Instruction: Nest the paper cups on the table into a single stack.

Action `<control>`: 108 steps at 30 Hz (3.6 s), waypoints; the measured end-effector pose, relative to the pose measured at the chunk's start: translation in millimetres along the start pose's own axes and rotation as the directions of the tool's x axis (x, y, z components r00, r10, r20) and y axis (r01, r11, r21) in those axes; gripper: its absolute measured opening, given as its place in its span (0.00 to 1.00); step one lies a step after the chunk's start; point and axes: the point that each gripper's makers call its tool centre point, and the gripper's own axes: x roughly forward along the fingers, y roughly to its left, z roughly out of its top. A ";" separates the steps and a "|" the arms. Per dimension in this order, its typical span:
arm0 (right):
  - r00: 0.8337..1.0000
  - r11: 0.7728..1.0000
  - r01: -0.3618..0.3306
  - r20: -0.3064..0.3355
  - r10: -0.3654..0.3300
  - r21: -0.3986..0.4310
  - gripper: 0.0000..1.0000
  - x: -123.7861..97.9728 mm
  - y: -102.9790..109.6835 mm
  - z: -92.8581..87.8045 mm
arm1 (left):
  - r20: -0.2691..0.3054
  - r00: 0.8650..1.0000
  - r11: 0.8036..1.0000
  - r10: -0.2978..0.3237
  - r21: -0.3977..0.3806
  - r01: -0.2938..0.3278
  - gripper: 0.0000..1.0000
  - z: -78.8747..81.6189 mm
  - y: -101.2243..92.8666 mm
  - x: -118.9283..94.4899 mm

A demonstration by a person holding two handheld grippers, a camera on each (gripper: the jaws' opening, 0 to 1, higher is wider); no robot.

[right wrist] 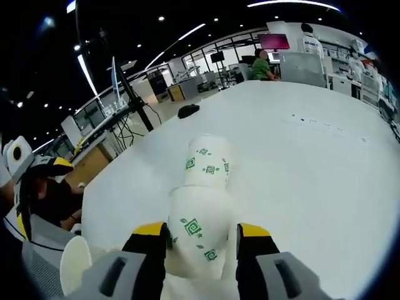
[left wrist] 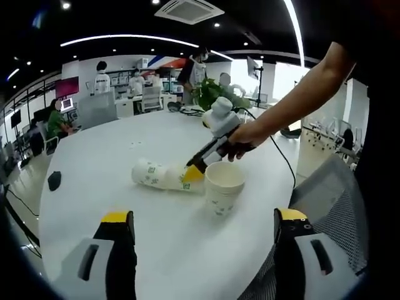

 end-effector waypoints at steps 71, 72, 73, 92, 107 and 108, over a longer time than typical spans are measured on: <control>0.965 0.976 0.026 0.260 0.031 -0.214 0.36 -123.1 82.9 23.2 | 0.028 0.986 0.985 -0.166 0.060 0.164 0.50 54.8 -20.6 19.6; 0.965 0.973 0.026 0.259 0.035 -0.229 0.36 -123.8 86.0 22.2 | 0.026 0.985 0.983 -0.173 0.060 0.171 0.48 55.8 -21.4 20.8; 0.965 0.971 0.025 0.259 0.038 -0.238 0.36 -124.2 88.1 21.8 | 0.026 0.984 0.983 -0.177 0.060 0.175 0.47 56.5 -21.6 21.5; 0.961 0.907 0.007 0.253 0.110 -0.421 0.36 -125.0 133.1 17.0 | 0.010 0.946 0.944 -0.325 0.062 0.323 0.24 73.2 -39.7 28.1; 0.965 0.854 0.011 0.231 0.128 -0.520 0.36 -119.3 147.4 10.4 | -0.062 0.902 0.900 -0.427 0.072 0.431 0.06 65.2 -62.1 30.8; 0.965 0.852 0.012 0.230 0.128 -0.523 0.36 -119.3 147.7 10.2 | -0.062 0.899 0.897 -0.433 0.071 0.437 0.04 65.5 -63.6 30.5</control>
